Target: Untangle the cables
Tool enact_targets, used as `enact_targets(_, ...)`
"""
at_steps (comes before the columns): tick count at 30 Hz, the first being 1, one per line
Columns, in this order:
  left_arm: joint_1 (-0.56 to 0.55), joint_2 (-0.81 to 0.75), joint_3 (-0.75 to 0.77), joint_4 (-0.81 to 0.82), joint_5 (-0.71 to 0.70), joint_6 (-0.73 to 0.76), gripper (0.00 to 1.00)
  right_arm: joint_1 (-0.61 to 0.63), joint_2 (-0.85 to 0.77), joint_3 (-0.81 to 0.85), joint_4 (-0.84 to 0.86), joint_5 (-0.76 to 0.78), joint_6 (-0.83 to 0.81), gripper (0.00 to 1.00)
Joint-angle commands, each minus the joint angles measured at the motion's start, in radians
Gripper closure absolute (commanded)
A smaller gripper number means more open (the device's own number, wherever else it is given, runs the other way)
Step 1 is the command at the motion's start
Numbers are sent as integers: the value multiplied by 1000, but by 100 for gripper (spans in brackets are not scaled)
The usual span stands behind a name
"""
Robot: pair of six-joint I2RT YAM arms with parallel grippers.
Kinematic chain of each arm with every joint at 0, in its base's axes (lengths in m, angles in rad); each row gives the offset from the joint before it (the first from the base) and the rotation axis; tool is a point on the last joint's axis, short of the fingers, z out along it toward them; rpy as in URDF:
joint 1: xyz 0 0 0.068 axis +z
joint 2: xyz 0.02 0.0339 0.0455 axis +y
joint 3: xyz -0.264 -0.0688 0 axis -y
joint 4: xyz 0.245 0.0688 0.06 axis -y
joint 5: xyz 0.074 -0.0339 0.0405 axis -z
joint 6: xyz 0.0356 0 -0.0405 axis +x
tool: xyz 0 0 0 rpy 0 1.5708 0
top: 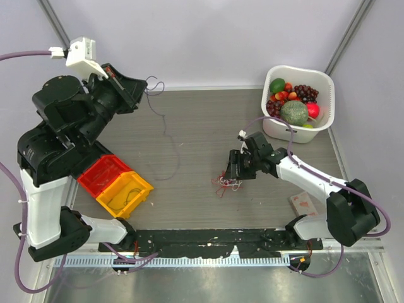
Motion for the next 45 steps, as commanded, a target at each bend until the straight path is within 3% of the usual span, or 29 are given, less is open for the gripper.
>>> enact_targets(1, 1, -2, -61, -15, -32, 5, 100, -16, -19, -9, 43, 1, -5, 36)
enact_targets(6, 7, 1, -154, -9, -44, 9, 100, -12, 28, -15, 129, -169, 9, 39)
enact_targets(13, 80, 32, -233, -12, 12, -20, 100, 16, 44, 34, 147, -191, 3, 51)
enact_targets(18, 159, 44, -297, 10, 66, -67, 100, 15, 87, 11, 128, -88, 18, 54)
enact_targets(24, 220, 109, -490, 0, 170, -140, 100, -45, 116, -35, 52, 7, 4, 56)
enact_targets(36, 216, 294, -842, 117, 442, -192, 100, -142, 35, -95, -9, 27, -25, 56)
enact_targets(42, 211, 343, -935, 177, 459, -181, 100, -146, 22, -96, -9, 25, -25, 56)
enact_targets(45, 208, 371, -941, 194, 457, -175, 95, -145, 22, -95, -9, 19, -27, 56)
